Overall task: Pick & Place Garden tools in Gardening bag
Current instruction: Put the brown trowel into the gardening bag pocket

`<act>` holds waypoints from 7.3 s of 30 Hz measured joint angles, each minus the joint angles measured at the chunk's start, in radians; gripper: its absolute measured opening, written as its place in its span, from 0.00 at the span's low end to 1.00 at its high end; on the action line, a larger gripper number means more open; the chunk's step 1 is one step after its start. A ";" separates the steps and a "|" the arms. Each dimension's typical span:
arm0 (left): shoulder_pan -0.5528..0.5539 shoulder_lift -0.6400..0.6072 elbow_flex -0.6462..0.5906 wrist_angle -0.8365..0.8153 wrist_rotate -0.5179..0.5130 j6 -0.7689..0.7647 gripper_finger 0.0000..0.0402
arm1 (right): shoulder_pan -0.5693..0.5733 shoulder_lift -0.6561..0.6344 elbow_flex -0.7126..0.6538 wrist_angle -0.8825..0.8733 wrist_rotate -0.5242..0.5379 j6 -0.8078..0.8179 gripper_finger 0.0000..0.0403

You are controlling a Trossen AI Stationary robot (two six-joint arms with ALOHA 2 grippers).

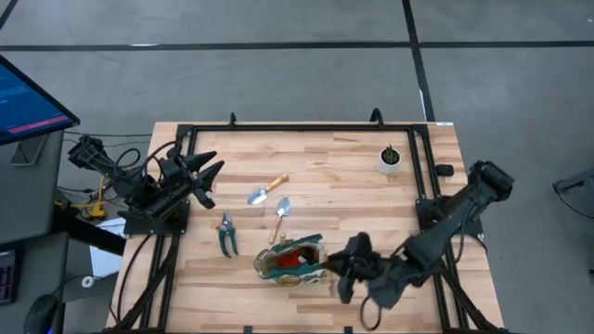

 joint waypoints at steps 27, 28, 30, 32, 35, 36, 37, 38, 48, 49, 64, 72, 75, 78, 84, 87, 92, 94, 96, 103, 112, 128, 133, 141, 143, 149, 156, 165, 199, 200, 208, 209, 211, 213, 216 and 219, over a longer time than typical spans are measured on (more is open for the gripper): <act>0.000 0.000 0.000 0.003 -0.004 -0.015 0.41 | -0.038 0.407 0.547 -0.346 0.383 0.131 0.13; 0.000 0.000 0.000 0.003 -0.004 -0.015 0.41 | -0.033 0.407 0.547 -0.351 0.375 0.147 0.13; 0.000 0.000 0.000 0.003 -0.004 -0.015 0.41 | -0.022 0.407 0.547 -0.387 0.371 0.193 0.13; 0.000 0.000 0.000 0.003 -0.004 -0.015 0.41 | -0.013 0.407 0.547 -0.451 0.368 0.262 0.13; 0.000 0.000 0.000 0.003 -0.003 -0.015 0.41 | -0.010 0.407 0.547 -0.573 0.368 0.354 0.13; 0.000 0.000 0.000 0.002 -0.003 -0.015 0.41 | -0.011 0.407 0.547 -0.615 0.367 0.382 0.13; 0.000 0.000 0.000 0.002 -0.003 -0.015 0.41 | -0.013 0.408 0.546 -0.649 0.363 0.409 0.13; 0.000 0.000 0.000 0.002 -0.003 -0.015 0.41 | -0.015 0.408 0.546 -0.673 0.351 0.433 0.13; 0.000 0.000 0.000 0.000 0.000 -0.015 0.41 | -0.059 0.411 0.546 -0.626 0.323 0.384 0.13; 0.000 0.000 0.000 -0.001 0.000 -0.015 0.41 | -0.063 0.411 0.546 -0.626 0.326 0.383 0.13; 0.000 0.000 0.000 -0.001 -0.004 -0.015 0.41 | -0.101 0.411 0.546 -0.539 0.326 0.331 0.13; 0.000 0.000 0.000 -0.001 -0.004 -0.015 0.41 | -0.114 0.411 0.546 -0.497 0.323 0.225 0.13; 0.000 0.000 0.000 -0.001 -0.004 -0.015 0.41 | -0.113 0.411 0.546 -0.504 0.288 0.230 0.13; 0.000 0.000 0.000 -0.001 -0.004 -0.015 0.41 | -0.112 0.411 0.546 -0.516 0.253 0.230 0.13; 0.000 0.000 0.000 -0.001 -0.003 -0.015 0.41 | -0.111 0.411 0.545 -0.562 0.270 0.233 0.13; 0.000 0.000 0.000 -0.001 -0.003 -0.015 0.41 | -0.113 0.411 0.545 -0.570 0.256 0.233 0.13; 0.000 0.000 0.000 -0.001 -0.003 -0.015 0.41 | -0.114 0.411 0.545 -0.609 0.267 0.233 0.13; 0.000 0.000 0.000 -0.001 -0.002 -0.015 0.41 | -0.116 0.411 0.545 -0.624 0.274 0.233 0.13; 0.000 0.000 0.000 -0.001 0.000 -0.015 0.41 | -0.120 0.411 0.545 -0.628 0.268 0.233 0.13; 0.000 0.000 0.000 -0.001 0.000 -0.015 0.41 | -0.124 0.444 0.542 -0.630 0.233 0.255 0.13; 0.000 0.000 0.000 -0.001 -0.002 -0.015 0.41 | -0.114 0.521 0.544 -0.576 0.274 0.267 0.15; 0.000 0.000 0.000 -0.001 -0.004 0.010 0.41 | -0.092 0.512 0.546 -0.582 0.271 0.173 0.28; 0.000 0.000 0.000 -0.001 -0.003 0.011 0.41 | -0.075 0.511 0.546 -0.578 0.269 0.173 0.38; 0.000 0.000 0.000 -0.001 -0.003 0.011 0.41 | -0.046 0.470 0.545 -0.569 0.245 0.139 0.46; 0.000 0.000 0.000 -0.001 -0.001 0.011 0.41 | -0.039 0.443 0.545 -0.556 0.246 0.116 0.46; 0.000 0.000 0.000 -0.001 0.000 0.010 0.41 | -0.031 0.372 0.546 -0.469 0.360 -0.033 0.38; 0.000 0.000 0.000 -0.001 -0.001 0.010 0.41 | -0.097 0.377 0.546 -0.359 0.364 -0.252 0.05; 0.000 0.000 0.000 -0.001 -0.004 0.011 0.41 | -0.104 0.377 0.546 -0.403 0.345 -0.244 0.01; 0.000 0.000 0.000 -0.001 -0.003 0.011 0.41 | -0.020 0.440 0.540 -0.578 0.214 -0.010 0.00; 0.000 0.000 0.000 -0.001 -0.003 0.010 0.41 | -0.017 0.440 0.540 -0.584 0.215 -0.010 0.00; 0.000 0.000 0.000 -0.001 -0.003 0.011 0.41 | -0.021 0.440 0.496 -0.552 0.176 -0.010 0.00; 0.000 0.000 0.000 -0.001 -0.003 0.011 0.41 | -0.022 0.439 0.496 -0.552 0.175 -0.014 0.00; 0.000 0.000 0.000 0.000 -0.003 0.010 0.41 | -0.024 0.440 0.500 -0.553 0.175 -0.036 0.00; 0.000 0.000 0.000 0.001 -0.001 0.009 0.41 | -0.024 0.440 0.523 -0.553 0.171 -0.077 0.00; 0.000 0.000 0.000 0.005 0.000 0.008 0.41 | -0.023 0.431 0.569 -0.561 0.170 -0.156 0.00; 0.000 -0.001 0.000 0.006 0.000 0.008 0.41 | -0.027 0.412 0.619 -0.582 0.166 -0.224 0.02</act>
